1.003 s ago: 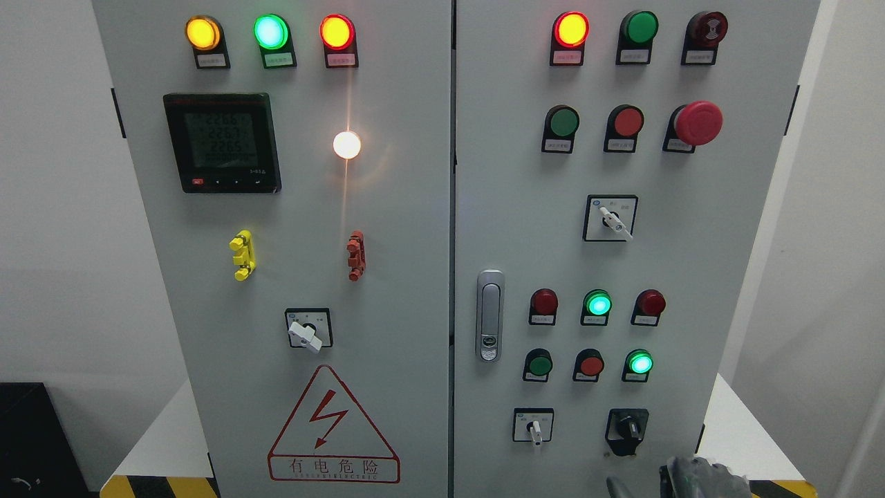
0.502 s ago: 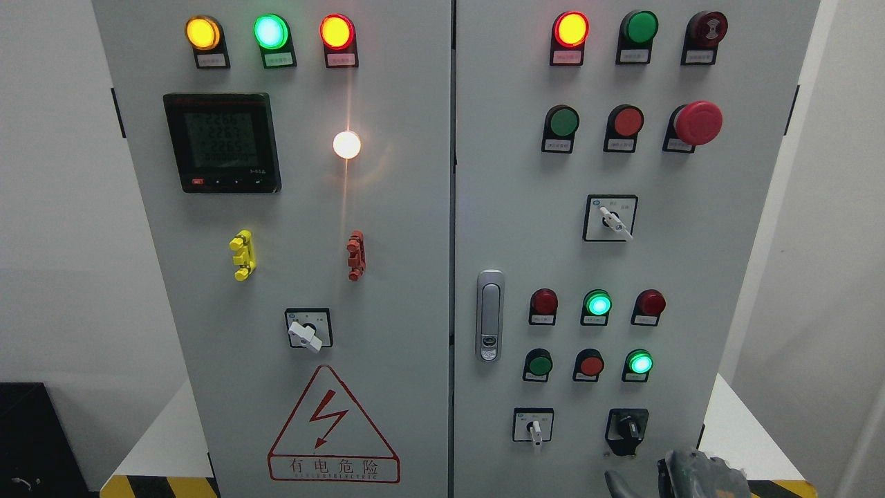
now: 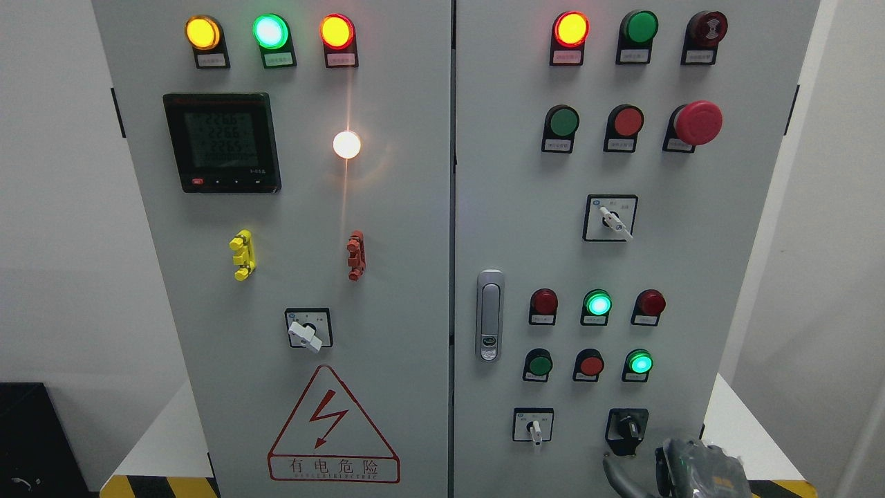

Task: Flip black knob to close circuit
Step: 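Raise the right hand up toward the black rotary knob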

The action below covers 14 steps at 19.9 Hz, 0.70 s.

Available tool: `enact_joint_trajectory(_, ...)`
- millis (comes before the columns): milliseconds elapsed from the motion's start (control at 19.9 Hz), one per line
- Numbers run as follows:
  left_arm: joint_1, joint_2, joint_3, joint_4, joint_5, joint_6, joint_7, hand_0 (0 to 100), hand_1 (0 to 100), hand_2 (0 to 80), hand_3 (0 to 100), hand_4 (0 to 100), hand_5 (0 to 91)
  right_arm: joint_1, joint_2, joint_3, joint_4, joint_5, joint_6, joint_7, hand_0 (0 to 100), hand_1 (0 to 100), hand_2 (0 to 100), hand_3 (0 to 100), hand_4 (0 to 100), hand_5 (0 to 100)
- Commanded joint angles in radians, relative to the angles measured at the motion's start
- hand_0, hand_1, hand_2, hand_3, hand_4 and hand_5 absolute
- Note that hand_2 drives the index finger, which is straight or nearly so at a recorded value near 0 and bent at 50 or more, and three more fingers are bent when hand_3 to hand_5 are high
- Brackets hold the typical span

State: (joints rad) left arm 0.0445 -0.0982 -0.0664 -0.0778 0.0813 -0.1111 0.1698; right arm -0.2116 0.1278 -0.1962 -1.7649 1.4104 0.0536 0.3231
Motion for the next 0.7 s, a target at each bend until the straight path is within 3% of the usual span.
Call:
enact_joint_trajectory(0,0.000,0.000,0.000,0.000,0.000,-0.001,0.005,12,56,0.0,0,0,0.0,-0.026,0.000,-0.002,0.048,0.013,0.009,0.001,0,0,93,100,95,98)
enact_joint_trajectory(652,0.000,0.000,0.000,0.000,0.000,-0.001,0.005,12,56,0.0,0,0,0.0,-0.058,0.003,-0.016,0.084,0.051,0.034,-0.006,0,0,93,100,95,98)
